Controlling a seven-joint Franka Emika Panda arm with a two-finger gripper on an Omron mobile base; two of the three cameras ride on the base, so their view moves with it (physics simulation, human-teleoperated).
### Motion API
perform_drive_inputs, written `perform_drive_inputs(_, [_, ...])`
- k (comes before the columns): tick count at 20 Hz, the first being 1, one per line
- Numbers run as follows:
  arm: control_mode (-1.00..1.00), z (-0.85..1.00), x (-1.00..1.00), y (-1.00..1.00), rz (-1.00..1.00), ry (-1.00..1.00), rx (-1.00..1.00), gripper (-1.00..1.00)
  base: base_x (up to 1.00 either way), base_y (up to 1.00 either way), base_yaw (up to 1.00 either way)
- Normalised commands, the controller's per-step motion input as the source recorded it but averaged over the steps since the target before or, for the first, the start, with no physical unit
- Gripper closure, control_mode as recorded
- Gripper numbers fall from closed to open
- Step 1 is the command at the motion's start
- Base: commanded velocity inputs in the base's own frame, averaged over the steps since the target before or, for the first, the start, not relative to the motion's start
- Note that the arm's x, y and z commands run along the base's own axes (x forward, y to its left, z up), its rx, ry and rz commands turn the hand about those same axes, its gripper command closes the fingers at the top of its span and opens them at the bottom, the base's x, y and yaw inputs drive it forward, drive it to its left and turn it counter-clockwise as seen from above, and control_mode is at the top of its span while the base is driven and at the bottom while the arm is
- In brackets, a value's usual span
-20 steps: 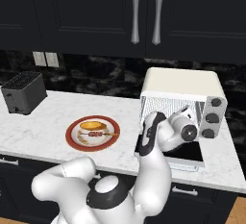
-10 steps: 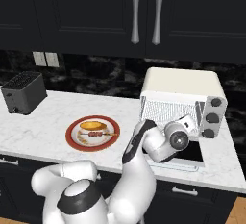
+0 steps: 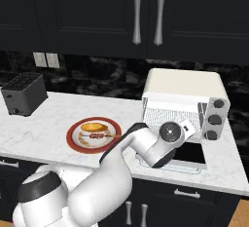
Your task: Pick up the kebab skewer and baguette bread, and place them inside the toaster oven. Close the toaster oven door and start by setting the timer.
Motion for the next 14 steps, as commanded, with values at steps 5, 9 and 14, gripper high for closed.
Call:
perform_drive_inputs(5, [-1.0,0.77,-0.87,-0.02,-0.05,0.29,0.0,1.0,0.0,0.0,0.0])
perform_drive_inputs(9, [-1.0,0.77,-0.73,0.22,-0.03,0.29,0.04,1.0,0.0,0.0,0.0])
perform_drive_inputs(14, [-1.0,0.13,-0.73,0.98,-0.18,0.21,0.17,1.0,0.0,0.0,0.0])
